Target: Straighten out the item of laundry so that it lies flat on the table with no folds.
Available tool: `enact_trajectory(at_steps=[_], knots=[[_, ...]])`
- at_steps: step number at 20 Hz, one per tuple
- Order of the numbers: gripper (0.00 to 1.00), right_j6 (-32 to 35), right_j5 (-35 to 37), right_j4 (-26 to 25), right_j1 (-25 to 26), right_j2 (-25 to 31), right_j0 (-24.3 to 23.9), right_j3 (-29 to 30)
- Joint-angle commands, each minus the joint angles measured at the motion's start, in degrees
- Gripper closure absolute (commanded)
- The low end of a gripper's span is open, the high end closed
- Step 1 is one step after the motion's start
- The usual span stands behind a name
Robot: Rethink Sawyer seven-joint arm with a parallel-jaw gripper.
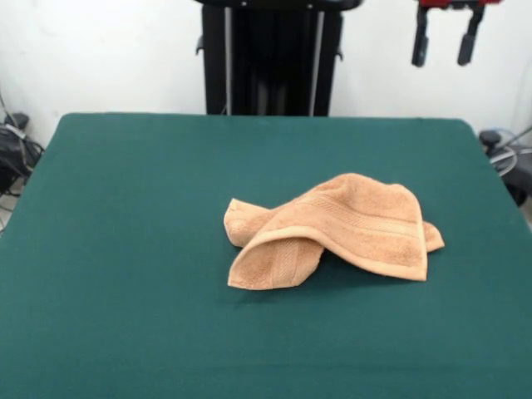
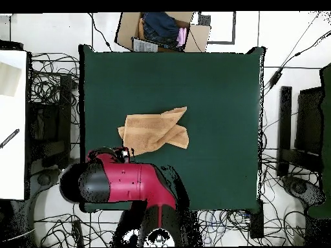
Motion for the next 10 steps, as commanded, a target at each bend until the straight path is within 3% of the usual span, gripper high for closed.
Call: enact_trajectory(at_steps=[1,10], knots=[[0.00,12.4,7.4,2.9,8.0,1.0,-0.6,-8.6],[0.00,10.7,8.5,3.1,13.0,1.0,-2.1,-15.1]])
